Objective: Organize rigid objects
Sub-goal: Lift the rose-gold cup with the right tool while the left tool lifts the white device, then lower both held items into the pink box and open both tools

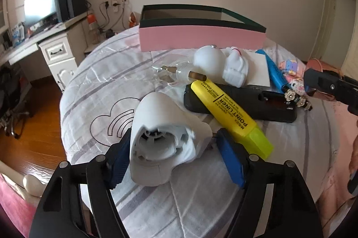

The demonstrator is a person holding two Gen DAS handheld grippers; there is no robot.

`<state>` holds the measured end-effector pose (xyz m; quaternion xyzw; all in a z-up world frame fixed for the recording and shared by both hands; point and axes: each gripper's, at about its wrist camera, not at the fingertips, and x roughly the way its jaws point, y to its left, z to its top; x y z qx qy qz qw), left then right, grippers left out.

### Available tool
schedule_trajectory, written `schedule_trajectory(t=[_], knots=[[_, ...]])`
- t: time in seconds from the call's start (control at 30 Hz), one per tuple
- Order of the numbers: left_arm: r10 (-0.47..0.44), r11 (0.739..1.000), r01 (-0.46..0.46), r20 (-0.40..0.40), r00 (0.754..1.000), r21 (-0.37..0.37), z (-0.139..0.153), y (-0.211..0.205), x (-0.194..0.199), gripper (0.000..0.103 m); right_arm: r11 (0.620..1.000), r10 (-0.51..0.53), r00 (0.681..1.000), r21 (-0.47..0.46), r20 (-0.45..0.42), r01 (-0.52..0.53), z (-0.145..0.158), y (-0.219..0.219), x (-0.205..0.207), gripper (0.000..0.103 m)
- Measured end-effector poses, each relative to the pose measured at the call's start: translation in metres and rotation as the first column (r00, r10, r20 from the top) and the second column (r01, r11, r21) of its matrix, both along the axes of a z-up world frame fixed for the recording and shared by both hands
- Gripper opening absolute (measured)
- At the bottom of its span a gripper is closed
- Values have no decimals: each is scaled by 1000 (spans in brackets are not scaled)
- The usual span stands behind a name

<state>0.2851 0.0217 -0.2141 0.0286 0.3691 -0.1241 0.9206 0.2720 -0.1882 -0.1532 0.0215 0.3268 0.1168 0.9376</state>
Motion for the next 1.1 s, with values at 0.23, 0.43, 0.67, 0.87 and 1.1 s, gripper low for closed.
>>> schedule_trajectory(t=[0.23,0.43,0.67,0.87,1.1], knots=[[6,999,-4,40,999,-51,26,6,5,74,1000,5,1000,-14,15,-5,10,1,8,69],[-15,998,21,101,995,-60,58,-5,14,74,999,15,999,-29,33,-14,20,4,24,69],[-56,996,64,131,990,-60,87,-25,62,74,998,16,998,-61,59,-13,37,3,57,69],[-84,994,91,116,990,-54,99,-39,121,74,996,9,999,-92,48,-5,45,0,111,69],[-72,997,73,30,997,-19,85,-51,198,74,988,27,1000,-149,-14,-29,33,12,184,69]])
